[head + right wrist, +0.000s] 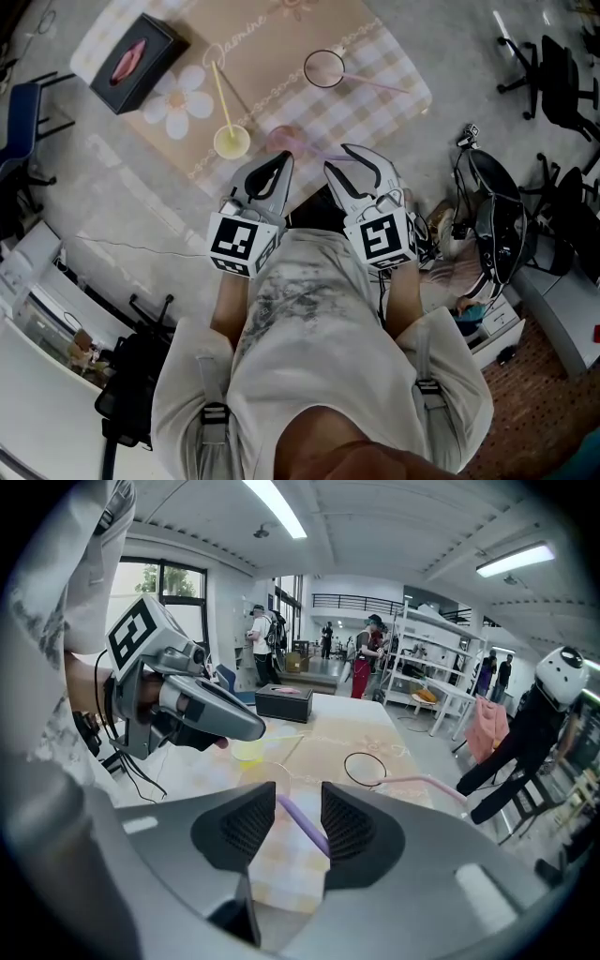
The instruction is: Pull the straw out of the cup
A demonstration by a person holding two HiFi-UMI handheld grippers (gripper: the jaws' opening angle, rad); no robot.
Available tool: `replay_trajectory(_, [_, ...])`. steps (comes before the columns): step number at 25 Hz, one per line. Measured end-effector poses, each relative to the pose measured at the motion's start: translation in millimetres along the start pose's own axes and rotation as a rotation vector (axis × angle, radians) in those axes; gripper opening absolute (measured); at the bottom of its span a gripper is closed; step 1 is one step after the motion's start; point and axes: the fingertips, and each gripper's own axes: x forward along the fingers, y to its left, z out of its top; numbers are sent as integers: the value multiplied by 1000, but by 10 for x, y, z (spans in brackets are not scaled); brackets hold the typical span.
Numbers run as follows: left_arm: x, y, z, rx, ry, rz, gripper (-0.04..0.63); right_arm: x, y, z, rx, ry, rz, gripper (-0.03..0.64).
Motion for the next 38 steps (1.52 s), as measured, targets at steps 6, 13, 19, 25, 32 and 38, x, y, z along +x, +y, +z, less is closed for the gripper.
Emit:
replay_trajectory(6, [24, -2, -19, -3, 5, -1, 5, 16, -10, -48, -2, 12, 1, 164])
replay_trajectory(13, [49, -2, -40, -5, 12, -2, 5, 39, -6, -87, -8, 22, 6, 155])
replay_trajectory(19, [55, 11, -41, -8, 12, -2, 5, 51, -12, -104, -5, 27, 6, 134])
replay_trajectory(25, [45, 25, -46, -12, 14, -2, 5, 57, -8, -90, -4, 26, 7, 109])
replay_trajectory(32, [38, 30, -66, -12, 15, -3, 5, 55, 7, -94, -6, 25, 5, 75])
replay_trajectory(38, [21, 24, -62, -9, 11, -9, 5, 50, 39, -88, -2, 25, 4, 48])
